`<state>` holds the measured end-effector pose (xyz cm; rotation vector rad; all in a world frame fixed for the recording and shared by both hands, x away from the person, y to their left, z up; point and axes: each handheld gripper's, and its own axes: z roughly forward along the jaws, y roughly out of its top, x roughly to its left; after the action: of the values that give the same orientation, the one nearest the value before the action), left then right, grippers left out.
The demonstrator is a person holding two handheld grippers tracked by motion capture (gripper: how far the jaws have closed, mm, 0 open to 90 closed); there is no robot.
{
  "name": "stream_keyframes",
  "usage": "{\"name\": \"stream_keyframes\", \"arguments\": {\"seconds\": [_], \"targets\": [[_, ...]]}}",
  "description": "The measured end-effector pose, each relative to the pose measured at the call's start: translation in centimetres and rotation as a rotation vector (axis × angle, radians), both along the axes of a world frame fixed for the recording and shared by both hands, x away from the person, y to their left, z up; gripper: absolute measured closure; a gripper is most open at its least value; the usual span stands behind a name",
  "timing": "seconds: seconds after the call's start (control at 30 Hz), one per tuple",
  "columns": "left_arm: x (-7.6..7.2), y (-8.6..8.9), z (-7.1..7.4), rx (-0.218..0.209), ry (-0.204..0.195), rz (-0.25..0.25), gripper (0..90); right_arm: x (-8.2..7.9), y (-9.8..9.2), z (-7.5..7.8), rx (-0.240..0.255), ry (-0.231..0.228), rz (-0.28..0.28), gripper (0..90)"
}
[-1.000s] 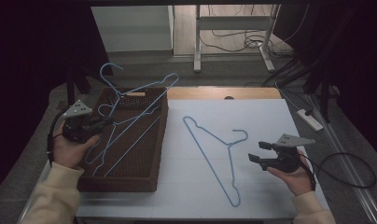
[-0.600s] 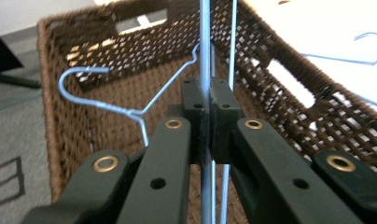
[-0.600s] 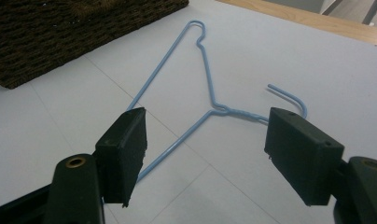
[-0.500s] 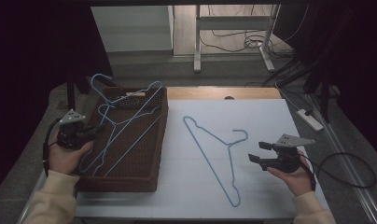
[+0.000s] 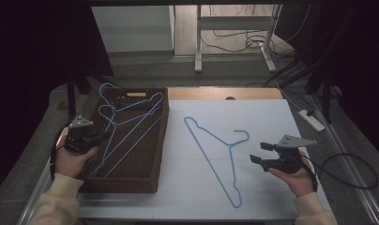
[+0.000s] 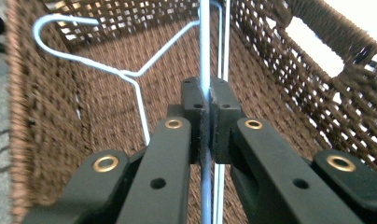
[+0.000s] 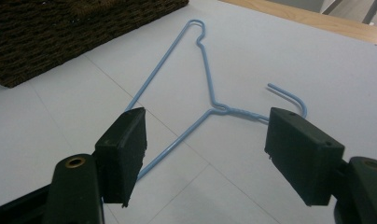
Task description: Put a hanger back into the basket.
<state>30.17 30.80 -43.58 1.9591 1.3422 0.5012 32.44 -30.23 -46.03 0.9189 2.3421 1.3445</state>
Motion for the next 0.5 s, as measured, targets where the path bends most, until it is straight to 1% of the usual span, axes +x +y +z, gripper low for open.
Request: {"name": "stream_keyframes", "arguments": {"seconds": [0.17, 0.23, 0.27, 0.3, 0.4, 0.43, 0.47, 0.5], "targets": [[0.4, -0.1, -0.8, -0.012, 0.039, 0.004, 86.7, 0.0, 0.0, 0.0, -0.001, 0.000, 0.000, 30.0], [0.5, -0.2, -0.9, -0.010, 0.046, 0.003, 86.7, 0.0, 0.0, 0.0, -0.002, 0.000, 0.000, 30.0], [0.6, -0.3, -1.1, -0.005, 0.059, 0.004, 86.6, 0.0, 0.0, 0.0, -0.002, 0.001, 0.000, 30.0], [0.6, -0.3, -1.1, -0.005, 0.059, 0.004, 86.6, 0.0, 0.0, 0.0, -0.002, 0.001, 0.000, 30.0], [0.9, -0.2, -1.4, 0.001, 0.088, 0.016, 86.4, 0.0, 0.0, -0.1, -0.002, 0.001, 0.000, 30.0], [1.0, -0.1, -1.6, -0.006, 0.098, 0.030, 84.6, 0.0, 0.0, -0.1, -0.003, 0.001, 0.001, 29.9], [1.1, 0.0, -1.5, 0.002, 0.090, 0.041, 79.1, 0.0, 0.0, -0.1, -0.003, 0.001, 0.001, 29.9], [1.1, 0.0, -1.5, 0.002, 0.090, 0.041, 70.6, 0.0, 0.0, -0.1, -0.003, 0.001, 0.001, 29.9]]}}
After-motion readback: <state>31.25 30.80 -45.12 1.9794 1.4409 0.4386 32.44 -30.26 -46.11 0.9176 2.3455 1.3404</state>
